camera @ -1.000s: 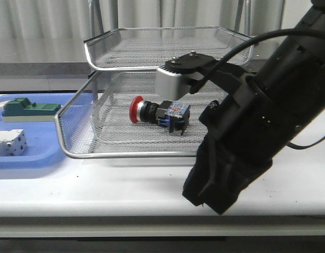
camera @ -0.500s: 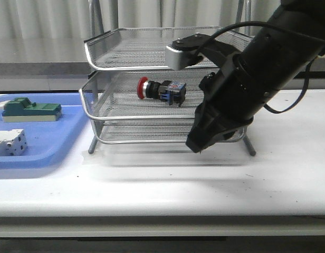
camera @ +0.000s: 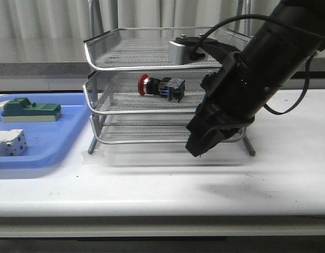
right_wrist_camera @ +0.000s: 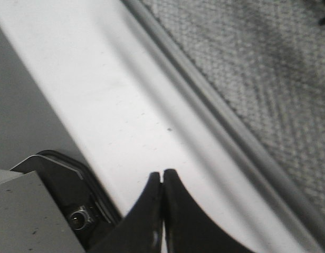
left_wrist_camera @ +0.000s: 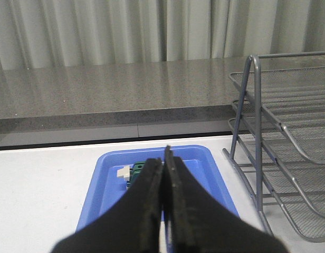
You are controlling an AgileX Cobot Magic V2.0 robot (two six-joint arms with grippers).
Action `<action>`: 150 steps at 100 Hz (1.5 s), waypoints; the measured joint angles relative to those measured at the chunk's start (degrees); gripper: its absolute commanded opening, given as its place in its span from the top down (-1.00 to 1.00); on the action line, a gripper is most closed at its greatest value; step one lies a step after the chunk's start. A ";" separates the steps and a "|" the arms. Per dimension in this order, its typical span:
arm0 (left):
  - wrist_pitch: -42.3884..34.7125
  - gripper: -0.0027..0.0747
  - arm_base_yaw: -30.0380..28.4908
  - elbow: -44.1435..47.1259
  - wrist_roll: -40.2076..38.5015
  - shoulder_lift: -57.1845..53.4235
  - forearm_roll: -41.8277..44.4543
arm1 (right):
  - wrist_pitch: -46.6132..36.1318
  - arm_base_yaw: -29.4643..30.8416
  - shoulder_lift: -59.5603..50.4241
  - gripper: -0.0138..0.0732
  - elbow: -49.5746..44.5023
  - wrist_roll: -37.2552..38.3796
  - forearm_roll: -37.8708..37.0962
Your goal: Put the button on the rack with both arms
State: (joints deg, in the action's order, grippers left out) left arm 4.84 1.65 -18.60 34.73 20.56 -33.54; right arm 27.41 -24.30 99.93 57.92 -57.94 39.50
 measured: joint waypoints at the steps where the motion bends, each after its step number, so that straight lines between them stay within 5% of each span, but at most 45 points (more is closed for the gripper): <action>1: 0.00 0.98 0.00 0.00 0.00 0.00 0.00 | 0.30 0.00 -0.14 0.82 0.00 0.23 0.00; 32: 0.00 0.98 0.00 0.00 0.00 0.00 0.00 | 3.33 1.52 -9.45 0.82 0.00 13.38 -5.11; 72: 0.00 0.98 0.00 0.00 0.00 0.00 0.00 | 9.04 12.68 -29.92 0.82 -4.80 32.98 -21.27; 114: 0.00 0.98 0.00 0.04 0.00 0.00 0.00 | 11.29 26.03 -56.76 0.82 -18.10 35.72 -22.54; 150: 0.00 0.98 0.00 0.04 0.00 0.00 0.00 | 14.36 27.43 -69.33 0.82 -23.48 35.84 -22.54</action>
State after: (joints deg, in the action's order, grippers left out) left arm 4.84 1.65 -18.57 34.73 20.56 -33.54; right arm 41.76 3.13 30.60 34.44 -22.10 16.97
